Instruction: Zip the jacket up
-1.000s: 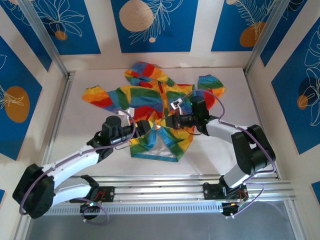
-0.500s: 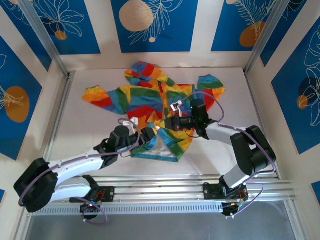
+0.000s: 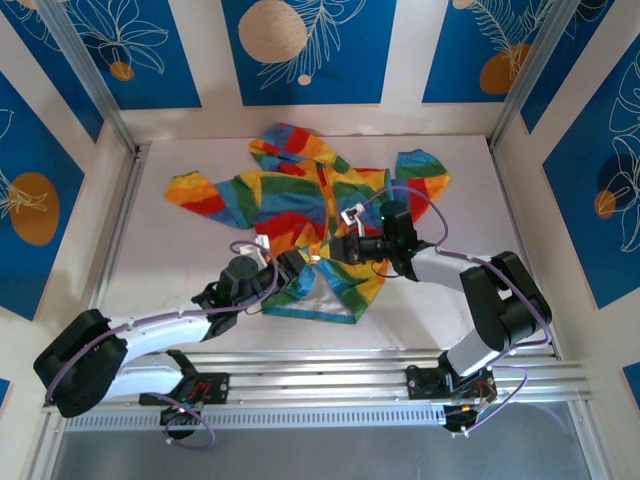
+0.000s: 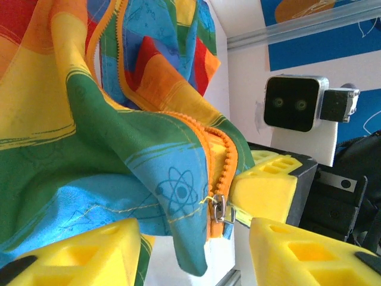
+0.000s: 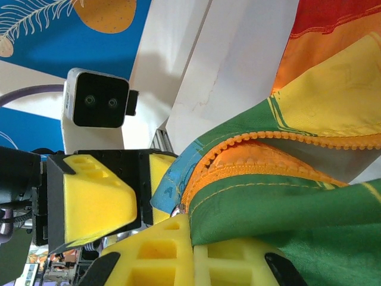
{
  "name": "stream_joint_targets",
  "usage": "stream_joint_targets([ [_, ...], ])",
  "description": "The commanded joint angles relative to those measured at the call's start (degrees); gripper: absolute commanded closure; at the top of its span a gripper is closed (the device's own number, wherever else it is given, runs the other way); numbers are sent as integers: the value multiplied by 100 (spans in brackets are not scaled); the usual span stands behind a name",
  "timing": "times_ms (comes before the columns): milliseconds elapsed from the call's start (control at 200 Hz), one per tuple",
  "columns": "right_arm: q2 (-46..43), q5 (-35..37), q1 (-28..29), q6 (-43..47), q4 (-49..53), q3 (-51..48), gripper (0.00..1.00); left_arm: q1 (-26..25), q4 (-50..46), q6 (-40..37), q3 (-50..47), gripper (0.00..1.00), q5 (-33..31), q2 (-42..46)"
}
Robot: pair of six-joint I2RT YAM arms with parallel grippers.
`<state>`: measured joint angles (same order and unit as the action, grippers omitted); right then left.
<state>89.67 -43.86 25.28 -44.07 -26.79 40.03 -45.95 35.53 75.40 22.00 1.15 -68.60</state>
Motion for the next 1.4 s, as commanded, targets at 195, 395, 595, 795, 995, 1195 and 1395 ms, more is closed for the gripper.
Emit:
stream_joint_targets([
  [195, -209, 9, 83, -37, -81, -67, 100, -39, 687, 113, -49, 63, -142, -267],
  [395, -200, 30, 91, -39, -54, -21, 100, -37, 966, 191, -89, 75, -45, -502],
  [595, -193, 75, 83, -5, 48, 29, 100, -30, 903, 72, -125, 100, -1, -429],
  [795, -245, 173, 24, 30, 258, 70, 100, -20, 259, -304, -44, 100, 269, -83],
  [995, -410, 362, -30, 408, 918, 174, 81, 46, -1540, -984, 680, 100, 811, 118],
  [1195, -1005, 532, -284, 1178, 2041, 288, 69, 186, -3548, -2015, 1726, 100, 1250, 10],
  [1395, -1628, 895, -377, 2232, 3188, 344, 66, 331, -4037, -2313, 2068, 100, 1679, -211],
])
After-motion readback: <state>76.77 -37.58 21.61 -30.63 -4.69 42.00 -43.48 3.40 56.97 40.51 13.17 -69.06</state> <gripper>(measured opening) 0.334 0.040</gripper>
